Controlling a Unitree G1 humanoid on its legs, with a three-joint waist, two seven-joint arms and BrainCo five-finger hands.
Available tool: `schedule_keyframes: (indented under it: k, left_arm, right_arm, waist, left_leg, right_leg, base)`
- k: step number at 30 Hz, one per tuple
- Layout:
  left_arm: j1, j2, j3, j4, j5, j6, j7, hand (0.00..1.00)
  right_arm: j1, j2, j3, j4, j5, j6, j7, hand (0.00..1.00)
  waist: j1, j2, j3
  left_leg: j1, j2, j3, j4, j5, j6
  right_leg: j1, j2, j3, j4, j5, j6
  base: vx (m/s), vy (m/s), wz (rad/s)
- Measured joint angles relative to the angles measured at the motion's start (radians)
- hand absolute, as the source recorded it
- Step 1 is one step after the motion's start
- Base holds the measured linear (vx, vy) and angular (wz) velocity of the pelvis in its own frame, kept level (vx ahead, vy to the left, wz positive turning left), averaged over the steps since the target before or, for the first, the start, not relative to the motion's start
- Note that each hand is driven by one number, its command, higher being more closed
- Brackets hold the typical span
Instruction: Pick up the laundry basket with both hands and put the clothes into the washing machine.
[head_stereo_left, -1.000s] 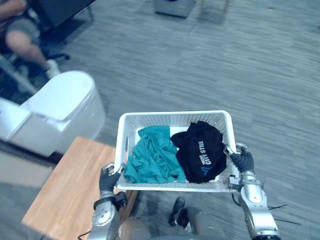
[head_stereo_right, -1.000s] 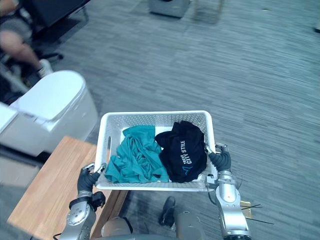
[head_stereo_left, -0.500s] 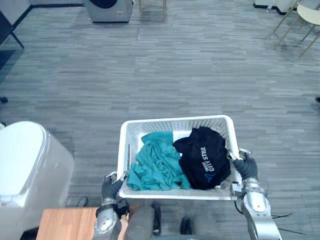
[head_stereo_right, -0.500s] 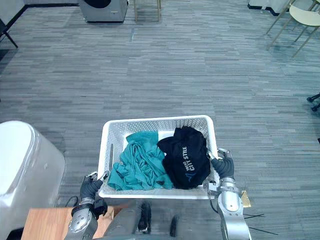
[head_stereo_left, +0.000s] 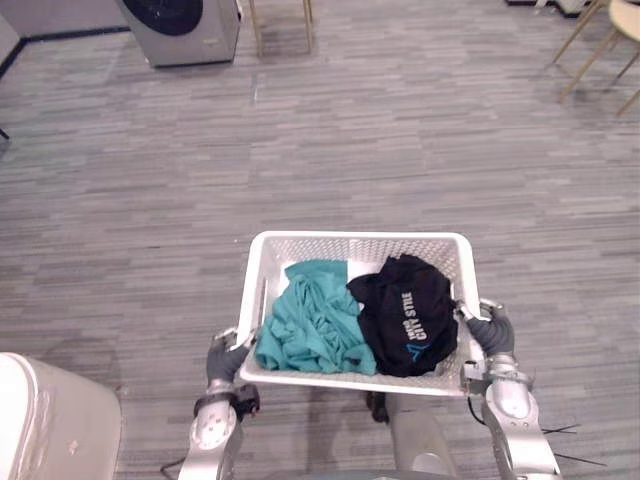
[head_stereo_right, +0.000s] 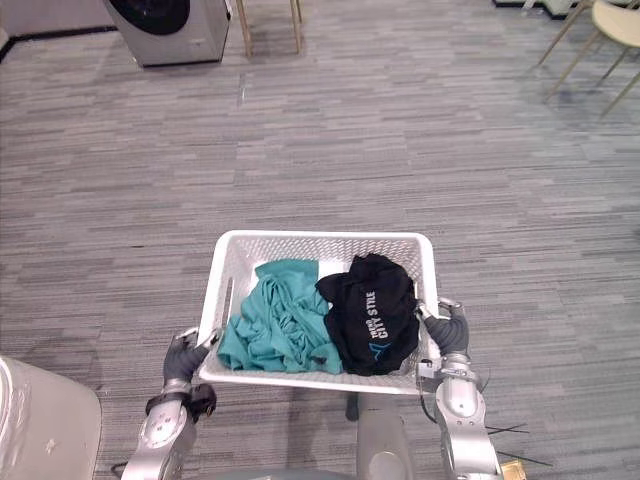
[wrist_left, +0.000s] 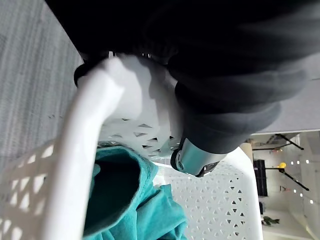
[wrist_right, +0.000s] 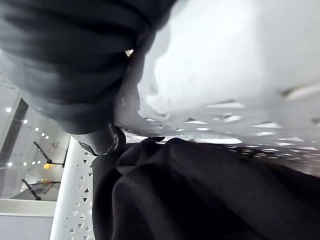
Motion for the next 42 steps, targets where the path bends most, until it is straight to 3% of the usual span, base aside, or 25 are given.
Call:
schedule_keyframes:
  k: [2, 4, 5, 7, 10, 11, 13, 15, 16, 17, 19, 22, 25, 27, 28, 29, 30, 31, 32, 33, 34, 36, 38, 40, 42]
  left_arm:
    - [0.018, -0.008, -0.008, -0.001, -0.004, 0.000, 0.000, 1.00]
    - [0.044, -0.008, -0.013, -0.021, -0.007, -0.001, 0.000, 1.00]
    - [0.065, -0.008, -0.015, -0.041, -0.007, -0.008, 0.000, 1.00]
    - [0.065, -0.008, -0.015, -0.059, -0.007, -0.012, 0.000, 1.00]
    - [0.065, -0.009, -0.015, -0.063, -0.004, -0.013, 0.000, 1.00]
    - [0.064, -0.007, -0.014, -0.068, 0.002, -0.012, 0.000, 1.00]
    - [0.061, -0.008, -0.013, -0.075, 0.005, -0.011, 0.003, 1.00]
    - [0.064, -0.014, -0.015, -0.077, 0.006, 0.001, 0.003, 1.00]
    - [0.075, -0.004, -0.019, -0.077, 0.006, 0.008, 0.003, 1.00]
    - [0.086, 0.013, -0.021, -0.079, 0.006, 0.009, 0.003, 1.00]
    - [0.081, 0.034, -0.022, -0.095, 0.007, 0.010, 0.005, 1.00]
    - [0.079, 0.057, -0.024, -0.095, 0.008, 0.009, 0.005, 1.00]
    - [0.025, 0.068, -0.029, -0.069, 0.008, 0.009, 0.003, 1.00]
    - [-0.009, 0.076, -0.038, -0.023, 0.016, 0.009, 0.002, 1.00]
    - [-0.006, 0.078, -0.041, -0.021, 0.016, 0.009, 0.002, 1.00]
    - [-0.003, 0.071, -0.052, -0.009, 0.020, 0.011, 0.002, 1.00]
    - [-0.004, 0.038, -0.057, 0.004, 0.030, 0.018, 0.002, 1.00]
    - [-0.007, 0.025, -0.057, 0.007, 0.038, 0.018, 0.002, 1.00]
    - [-0.019, 0.019, -0.056, 0.009, 0.045, 0.018, 0.003, 1.00]
    - [-0.020, 0.019, -0.053, 0.014, 0.045, 0.019, 0.004, 1.00]
    - [-0.010, 0.019, -0.052, 0.017, 0.044, 0.020, 0.005, 1.00]
    - [0.011, 0.019, -0.056, 0.002, 0.042, 0.016, 0.005, 1.00]
    - [0.019, 0.022, -0.055, -0.003, 0.034, 0.004, 0.005, 1.00]
    - [0.019, 0.022, -0.054, -0.022, 0.034, -0.008, 0.005, 1.00]
    - [0.018, 0.020, -0.051, -0.029, 0.034, -0.015, 0.004, 1.00]
  right_arm:
    - [0.029, -0.001, 0.003, -0.052, 0.000, 0.011, -0.010, 1.00]
    - [0.080, -0.001, 0.012, -0.148, -0.001, 0.009, -0.022, 1.00]
    - [0.085, -0.002, 0.012, -0.182, 0.000, 0.007, -0.023, 1.00]
    - [0.075, -0.007, 0.011, -0.186, 0.000, -0.001, -0.025, 1.00]
    - [0.025, -0.022, 0.010, -0.125, 0.000, -0.007, -0.029, 1.00]
    - [0.012, -0.019, 0.013, -0.082, -0.001, -0.007, -0.042, 1.00]
    - [0.010, -0.012, 0.011, -0.051, -0.002, -0.007, -0.045, 1.00]
    - [-0.004, -0.011, 0.009, -0.009, -0.003, -0.004, -0.044, 1.00]
    - [-0.003, -0.001, 0.009, 0.004, -0.012, -0.002, -0.042, 1.00]
    - [0.004, 0.016, 0.009, 0.004, -0.024, -0.003, -0.040, 1.00]
    - [0.025, 0.035, 0.007, 0.005, -0.031, -0.004, -0.043, 1.00]
    - [0.026, 0.047, 0.007, 0.005, -0.031, -0.008, -0.041, 1.00]
    - [0.024, 0.046, -0.009, 0.009, -0.029, -0.018, -0.037, 1.00]
    - [0.027, 0.047, -0.015, 0.027, -0.029, -0.018, -0.034, 1.00]
    - [0.031, 0.047, -0.015, 0.028, -0.030, -0.017, -0.034, 1.00]
    - [0.038, 0.041, -0.016, 0.036, -0.031, -0.017, -0.037, 1.00]
    - [0.036, 0.012, -0.021, 0.052, -0.031, -0.011, -0.040, 1.00]
    - [0.034, 0.003, -0.025, 0.054, -0.031, -0.010, -0.039, 1.00]
    - [0.030, -0.005, -0.028, 0.053, -0.030, -0.007, -0.039, 1.00]
    - [0.029, -0.005, -0.025, 0.052, -0.031, -0.003, -0.039, 1.00]
    - [0.028, -0.001, -0.014, 0.049, -0.029, 0.009, -0.040, 1.00]
    - [0.037, 0.001, -0.013, 0.008, -0.009, 0.010, -0.046, 1.00]
    - [0.034, -0.001, -0.013, -0.025, -0.004, 0.007, -0.046, 1.00]
    - [0.015, -0.014, -0.012, -0.034, 0.001, -0.003, -0.046, 1.00]
    - [-0.023, -0.028, -0.012, -0.013, 0.001, -0.006, -0.046, 1.00]
  waist:
    - [0.011, 0.003, 0.007]
    - [0.030, -0.008, 0.013]
    - [0.045, -0.013, 0.015]
    - [0.061, -0.020, 0.018]
    - [0.081, -0.018, 0.016]
    - [0.107, -0.031, 0.009]
    - [0.106, -0.064, -0.018]
    - [0.113, -0.070, -0.016]
    - [0.113, -0.084, -0.010]
    - [0.103, -0.094, -0.006]
    - [0.072, -0.095, -0.005]
    - [0.045, -0.081, -0.005]
    - [0.023, -0.064, 0.006]
    - [-0.004, -0.090, -0.004]
    - [-0.008, -0.099, -0.008]
    - [-0.012, -0.097, -0.018]
    - [-0.011, -0.031, -0.036]
    - [-0.009, 0.002, -0.038]
    - [-0.005, 0.027, -0.030]
    - [0.002, 0.030, -0.026]
    - [0.012, 0.033, -0.022]
    - [0.029, 0.022, -0.009]
    - [0.060, 0.009, -0.002]
    - [0.079, -0.001, 0.003]
    - [0.092, -0.007, 0.006]
  left_leg:
    - [-0.130, 0.054, -0.003, 0.329, 0.014, -0.012]
    - [-0.244, 0.067, 0.034, 0.467, -0.031, 0.062]
    - [-0.333, 0.063, 0.069, 0.440, -0.065, 0.112]
    - [-0.438, 0.048, 0.104, 0.306, -0.098, 0.145]
    - [-0.501, -0.047, 0.089, -0.251, -0.041, 0.079]
    - [-0.482, -0.079, 0.095, -0.352, 0.127, 0.107]
    - [-0.485, -0.127, 0.116, -0.311, 0.123, 0.243]
    - [-0.497, -0.119, 0.150, -0.180, 0.046, 0.287]
    - [-0.440, -0.129, 0.175, -0.167, 0.015, 0.291]
    - [-0.325, -0.158, 0.182, -0.218, -0.052, 0.303]
    - [-0.139, -0.189, 0.175, -0.323, -0.139, 0.309]
    - [-0.022, -0.186, 0.155, -0.422, -0.141, 0.306]
    - [0.091, -0.154, 0.116, -0.521, -0.176, 0.241]
    - [0.181, -0.161, 0.071, -0.557, -0.205, 0.188]
    - [0.206, -0.168, 0.052, -0.562, -0.213, 0.174]
    - [0.260, -0.168, 0.000, -0.548, -0.227, 0.154]
    - [0.246, -0.113, -0.032, -0.457, -0.225, 0.151]
    - [0.216, -0.086, -0.038, -0.381, -0.217, 0.137]
    - [0.123, -0.055, -0.039, -0.142, -0.113, 0.054]
    - [0.076, -0.045, -0.038, -0.023, 0.001, 0.025]
    - [-0.008, -0.011, -0.034, 0.190, 0.109, -0.047]
    - [-0.179, 0.068, 0.043, 0.509, 0.042, 0.051]
    - [-0.274, 0.084, 0.108, 0.517, -0.011, 0.121]
    - [-0.397, 0.067, 0.155, 0.372, -0.070, 0.144]
    - [-0.460, -0.015, 0.160, -0.077, -0.060, 0.125]
  right_leg:
    - [0.131, 0.032, -0.002, -0.028, -0.065, -0.005]
    - [0.257, 0.038, 0.013, -0.057, -0.133, -0.011]
    - [0.337, 0.037, 0.029, -0.104, -0.157, -0.004]
    - [0.415, 0.030, 0.041, -0.171, -0.171, 0.017]
    - [0.532, -0.009, 0.071, -0.276, -0.201, 0.068]
    - [0.577, -0.033, 0.102, -0.315, -0.221, 0.098]
    - [0.594, -0.091, 0.119, -0.306, -0.224, 0.139]
    - [0.552, -0.114, 0.173, -0.146, -0.220, 0.149]
    - [0.477, -0.142, 0.193, 0.097, -0.199, 0.192]
    - [0.361, -0.187, 0.206, 0.426, -0.104, 0.206]
    - [0.209, -0.226, 0.158, 0.742, -0.151, 0.126]
    - [0.103, -0.222, 0.050, 0.696, -0.207, 0.098]
    - [-0.026, -0.141, -0.029, 0.271, -0.188, 0.111]
    - [-0.028, -0.081, 0.015, -0.237, 0.037, 0.118]
    - [-0.029, -0.080, 0.029, -0.282, 0.061, 0.107]
    - [-0.032, -0.071, 0.069, -0.259, 0.213, 0.047]
    - [-0.048, -0.047, 0.043, -0.162, 0.247, 0.025]
    - [-0.050, -0.029, 0.025, -0.125, 0.207, 0.013]
    - [-0.038, -0.010, 0.009, -0.041, 0.121, -0.002]
    - [-0.012, -0.003, 0.010, -0.024, 0.083, -0.003]
    - [0.065, 0.015, 0.010, -0.027, 0.033, -0.006]
    - [0.250, 0.039, 0.009, -0.082, -0.046, -0.012]
    - [0.359, 0.041, 0.032, -0.149, -0.085, -0.007]
    - [0.463, 0.036, 0.047, -0.240, -0.098, 0.011]
    - [0.567, -0.001, 0.056, -0.323, -0.118, 0.048]
  base:
    - [0.62, -0.149, -0.06]
    - [0.59, -0.077, -0.08]
    - [0.54, -0.001, -0.15]
    - [0.57, 0.061, -0.07]
    - [0.56, 0.155, -0.24]
    - [0.79, 0.267, -0.45]
    - [0.79, 0.254, -0.21]
    - [0.63, 0.229, -0.29]
    - [0.62, 0.233, -0.56]
    - [0.63, 0.221, -0.49]
    - [0.69, 0.171, -0.22]
    - [0.62, 0.077, 0.02]
    - [0.56, 0.002, 0.19]
    - [0.81, -0.123, 0.49]
    - [0.73, -0.154, 0.54]
    - [0.76, -0.179, 0.35]
    - [0.76, -0.172, 0.26]
    - [0.89, -0.201, 0.10]
    - [0.58, -0.145, 0.04]
    - [0.75, -0.182, 0.03]
    - [0.75, -0.171, 0.03]
    - [0.83, -0.156, 0.01]
    - [0.59, -0.045, -0.13]
    - [0.49, 0.039, -0.09]
    - [0.57, 0.129, -0.09]
